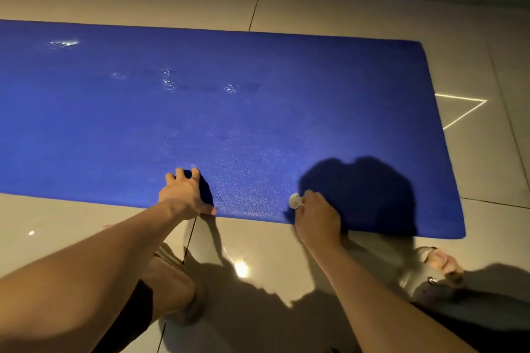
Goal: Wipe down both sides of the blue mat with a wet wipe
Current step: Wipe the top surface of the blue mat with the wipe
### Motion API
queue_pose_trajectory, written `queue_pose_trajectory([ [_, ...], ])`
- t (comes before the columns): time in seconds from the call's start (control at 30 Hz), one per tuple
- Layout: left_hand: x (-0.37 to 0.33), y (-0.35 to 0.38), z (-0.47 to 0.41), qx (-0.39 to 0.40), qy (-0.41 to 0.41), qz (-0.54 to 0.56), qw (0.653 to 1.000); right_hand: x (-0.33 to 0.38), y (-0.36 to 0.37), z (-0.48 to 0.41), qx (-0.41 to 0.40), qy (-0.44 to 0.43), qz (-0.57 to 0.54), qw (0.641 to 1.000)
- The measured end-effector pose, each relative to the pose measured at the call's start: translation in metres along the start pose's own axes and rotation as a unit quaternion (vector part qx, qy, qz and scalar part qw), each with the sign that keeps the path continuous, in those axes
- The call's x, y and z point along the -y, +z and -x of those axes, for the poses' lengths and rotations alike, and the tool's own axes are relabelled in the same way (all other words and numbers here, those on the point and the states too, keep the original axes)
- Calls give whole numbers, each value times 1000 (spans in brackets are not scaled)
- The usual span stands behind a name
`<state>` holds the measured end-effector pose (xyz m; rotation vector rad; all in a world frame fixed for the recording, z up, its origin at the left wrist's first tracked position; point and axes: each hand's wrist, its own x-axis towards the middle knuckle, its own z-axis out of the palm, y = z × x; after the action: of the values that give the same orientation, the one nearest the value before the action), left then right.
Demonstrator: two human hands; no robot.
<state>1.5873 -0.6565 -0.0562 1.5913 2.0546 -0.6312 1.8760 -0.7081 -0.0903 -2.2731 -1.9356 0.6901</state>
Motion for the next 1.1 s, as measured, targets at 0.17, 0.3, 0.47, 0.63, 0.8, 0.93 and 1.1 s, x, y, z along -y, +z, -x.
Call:
queue_pose_trajectory([
  [0.17, -2, 9, 3, -21, -7, 10, 1000, 48, 18, 9, 47, 33, -19, 998],
  [0.3, -1, 12, 0, -22, -5, -10, 1000, 109, 36, 20, 71, -53, -33, 995],
  [0.47, 2, 14, -2, -27, 6, -34, 999, 124, 38, 22, 82, -143, -25, 986],
  [0.63, 3, 12, -2, -31, 8, -30, 999, 53, 17, 22, 61, -107, 16, 992],
  [0.8, -2, 13, 3, -35, -10, 7, 999, 14, -2, 24, 25, -11, 57, 998],
  [0.93, -21, 16, 20, -46, -8, 5, 999, 45, 7, 26, 78, -82, 44, 993],
  [1.1, -64, 29, 37, -34, 87, 42, 995, 62, -1, 17, 107, -151, 20, 983],
])
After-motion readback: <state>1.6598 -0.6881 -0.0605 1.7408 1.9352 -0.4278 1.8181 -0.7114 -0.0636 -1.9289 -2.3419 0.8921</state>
